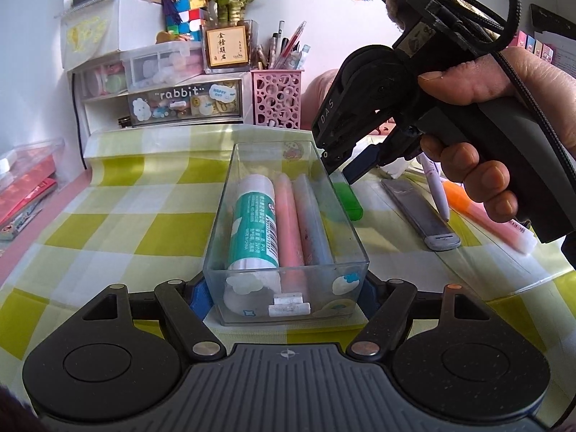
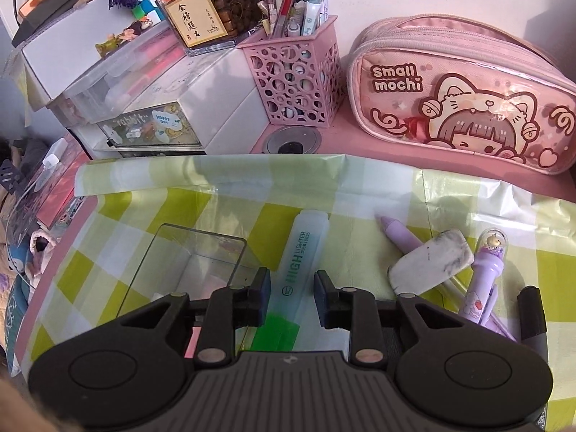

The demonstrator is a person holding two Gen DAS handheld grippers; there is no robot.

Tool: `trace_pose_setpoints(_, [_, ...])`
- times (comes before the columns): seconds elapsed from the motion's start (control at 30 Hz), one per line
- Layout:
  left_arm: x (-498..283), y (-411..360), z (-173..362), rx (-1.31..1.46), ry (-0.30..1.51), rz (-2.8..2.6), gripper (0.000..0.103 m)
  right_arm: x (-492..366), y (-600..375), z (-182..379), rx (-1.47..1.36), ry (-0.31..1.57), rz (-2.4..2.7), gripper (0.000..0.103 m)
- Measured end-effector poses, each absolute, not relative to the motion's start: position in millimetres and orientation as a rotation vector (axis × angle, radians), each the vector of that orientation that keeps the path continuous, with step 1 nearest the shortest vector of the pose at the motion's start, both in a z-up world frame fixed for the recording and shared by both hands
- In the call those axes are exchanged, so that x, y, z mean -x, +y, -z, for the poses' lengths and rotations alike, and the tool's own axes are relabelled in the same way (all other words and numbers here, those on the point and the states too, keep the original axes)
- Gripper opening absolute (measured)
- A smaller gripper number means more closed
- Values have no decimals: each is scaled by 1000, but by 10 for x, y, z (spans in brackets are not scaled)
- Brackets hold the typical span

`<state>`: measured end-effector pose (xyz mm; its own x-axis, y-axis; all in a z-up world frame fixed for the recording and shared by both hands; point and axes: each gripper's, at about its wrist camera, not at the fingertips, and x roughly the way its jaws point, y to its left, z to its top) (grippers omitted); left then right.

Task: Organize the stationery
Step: 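Move the right gripper to the green highlighter and grasp it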

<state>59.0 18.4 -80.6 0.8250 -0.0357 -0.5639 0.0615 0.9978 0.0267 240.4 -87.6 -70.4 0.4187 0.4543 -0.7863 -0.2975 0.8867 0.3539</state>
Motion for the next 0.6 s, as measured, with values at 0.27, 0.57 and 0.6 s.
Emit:
trace_pose_setpoints(0.27, [-614, 233, 797, -40, 611, 81, 74, -2305, -1024, 627, -230, 1007, -467, 0])
trace_pose_setpoints(0.57, [-659, 260, 798, -36, 617, 97, 74, -2241, -1049, 608, -255, 1001, -486, 0])
trace_pose_setpoints(0.6, [-661, 263, 798, -36, 617, 99, 74, -2222, -1066, 592, -264, 996, -486, 0])
